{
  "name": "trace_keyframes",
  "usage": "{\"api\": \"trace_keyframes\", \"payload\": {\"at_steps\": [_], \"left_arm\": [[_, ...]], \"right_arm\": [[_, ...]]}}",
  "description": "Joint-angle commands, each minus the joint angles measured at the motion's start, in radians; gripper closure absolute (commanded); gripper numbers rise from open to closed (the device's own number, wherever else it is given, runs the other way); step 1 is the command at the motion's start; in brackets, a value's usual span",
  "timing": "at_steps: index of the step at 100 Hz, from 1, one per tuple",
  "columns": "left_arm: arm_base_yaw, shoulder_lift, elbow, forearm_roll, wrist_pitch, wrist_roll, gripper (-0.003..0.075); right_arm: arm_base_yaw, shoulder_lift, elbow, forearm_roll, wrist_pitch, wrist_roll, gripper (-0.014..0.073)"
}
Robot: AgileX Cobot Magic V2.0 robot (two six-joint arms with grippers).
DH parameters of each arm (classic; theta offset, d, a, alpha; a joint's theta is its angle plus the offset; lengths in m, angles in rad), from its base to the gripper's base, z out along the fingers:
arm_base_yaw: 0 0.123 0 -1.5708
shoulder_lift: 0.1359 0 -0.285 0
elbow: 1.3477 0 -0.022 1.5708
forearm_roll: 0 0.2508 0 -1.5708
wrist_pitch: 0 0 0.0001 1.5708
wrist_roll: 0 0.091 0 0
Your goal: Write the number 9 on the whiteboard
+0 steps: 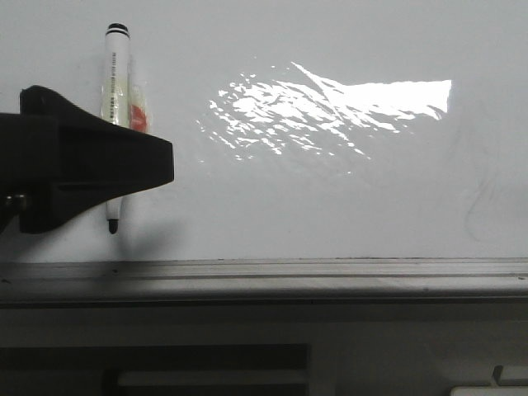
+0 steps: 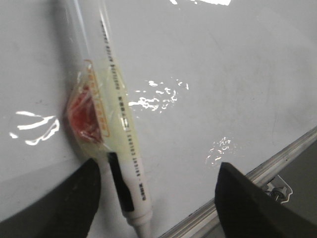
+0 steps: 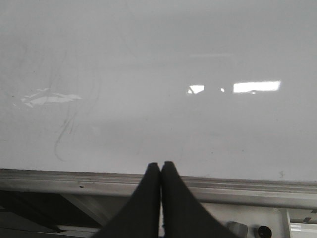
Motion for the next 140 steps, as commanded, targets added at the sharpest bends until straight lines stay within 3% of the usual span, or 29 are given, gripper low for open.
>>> {"api": "trace_keyframes", "payload": {"at_steps": [1,17,32,43,68,92,103,115,123,140], "left_arm": [[-0.004,0.007,-0.023,-0.027,-0.036,-0.026,0.0288],[-0.004,0.017,-0.023,-0.036,-0.03,-0.027,0.0364],[-0.004,0.019,-0.023,-0.119,-0.029,-0.027,0.0587],[-0.004,0.019,-0.023,-0.114,-0.035,-0.027,0.0741],[-0.004,0.013,-0.023,-0.015,-0.039,-0.027,0.0741],[-0.004,-0.1,-0.032,0.163,0.011,-0.046,0.0741],[-0.004,-0.188,-0.098,0.26,0.273,-0.046,0.0741],[-0.016,-0.265,-0.185,0.512,0.534,-0.046,0.0741],[-0.027,-0.303,-0.202,0.644,0.559,-0.046,0.0741],[-0.07,-0.317,-0.202,0.829,0.544,-0.046,0.0741]], "right_arm": [[-0.002,0.015,-0.032,0.009,-0.071,-0.005,0.0655],[-0.002,0.015,-0.032,0.009,-0.071,-0.005,0.0655],[0.007,0.015,-0.032,0.009,-0.085,-0.005,0.0655],[0.069,0.015,-0.032,0.011,-0.104,-0.005,0.0655],[0.248,0.055,-0.072,0.011,0.017,-0.019,0.0655],[0.422,0.216,-0.219,0.065,0.034,-0.195,0.0648],[0.519,0.315,-0.291,0.135,0.015,-0.261,0.0544],[0.607,0.409,-0.365,0.138,0.004,-0.294,0.0368],[0.646,0.467,-0.389,0.138,-0.039,-0.295,0.0302],[0.724,0.569,-0.393,0.138,-0.159,-0.323,0.0298]]}}
